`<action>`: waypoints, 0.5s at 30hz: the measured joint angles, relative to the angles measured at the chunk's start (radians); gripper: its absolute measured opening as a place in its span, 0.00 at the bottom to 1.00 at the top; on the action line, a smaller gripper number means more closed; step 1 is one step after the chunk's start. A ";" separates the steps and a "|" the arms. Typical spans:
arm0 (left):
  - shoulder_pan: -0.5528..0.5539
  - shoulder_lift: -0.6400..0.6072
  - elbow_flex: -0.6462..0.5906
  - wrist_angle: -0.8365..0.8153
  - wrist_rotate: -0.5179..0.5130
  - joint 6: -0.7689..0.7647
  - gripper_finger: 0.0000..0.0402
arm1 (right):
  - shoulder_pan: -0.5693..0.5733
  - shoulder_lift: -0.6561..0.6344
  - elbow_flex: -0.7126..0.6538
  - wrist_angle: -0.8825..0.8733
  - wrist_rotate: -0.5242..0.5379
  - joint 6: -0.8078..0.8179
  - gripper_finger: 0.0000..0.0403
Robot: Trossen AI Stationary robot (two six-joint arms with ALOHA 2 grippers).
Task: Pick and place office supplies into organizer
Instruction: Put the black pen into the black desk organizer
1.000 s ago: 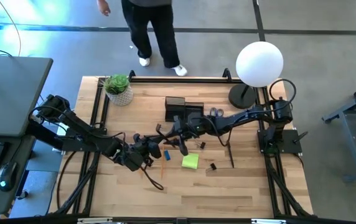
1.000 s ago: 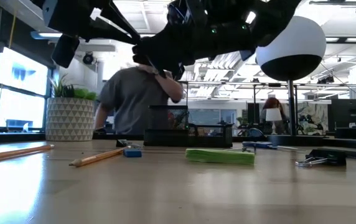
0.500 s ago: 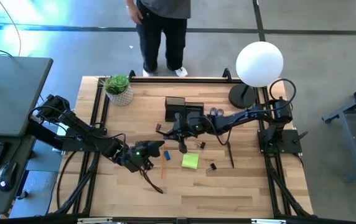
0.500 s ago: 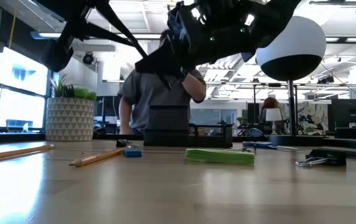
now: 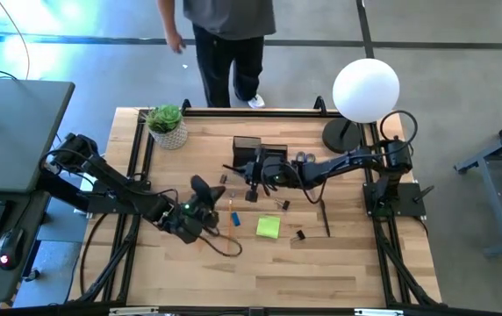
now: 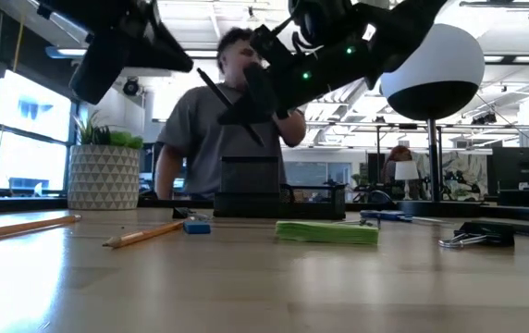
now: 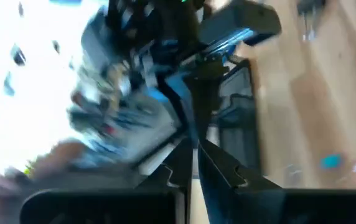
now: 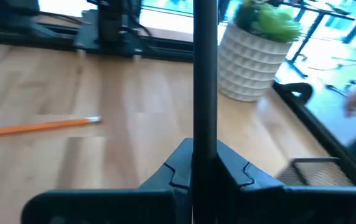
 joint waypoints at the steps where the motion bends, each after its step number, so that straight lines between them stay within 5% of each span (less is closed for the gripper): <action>1: 0.013 -0.004 0.000 -0.018 0.039 -0.109 0.04 | -0.008 0.000 0.000 0.002 0.008 0.000 0.04; 5: 0.093 -0.017 -0.067 0.014 0.264 -0.362 0.04 | -0.037 0.000 0.000 0.023 -0.006 0.019 0.08; 15: 0.284 -0.062 -0.221 0.286 0.707 -0.437 0.04 | -0.117 -0.061 -0.001 0.002 -0.063 -0.007 0.04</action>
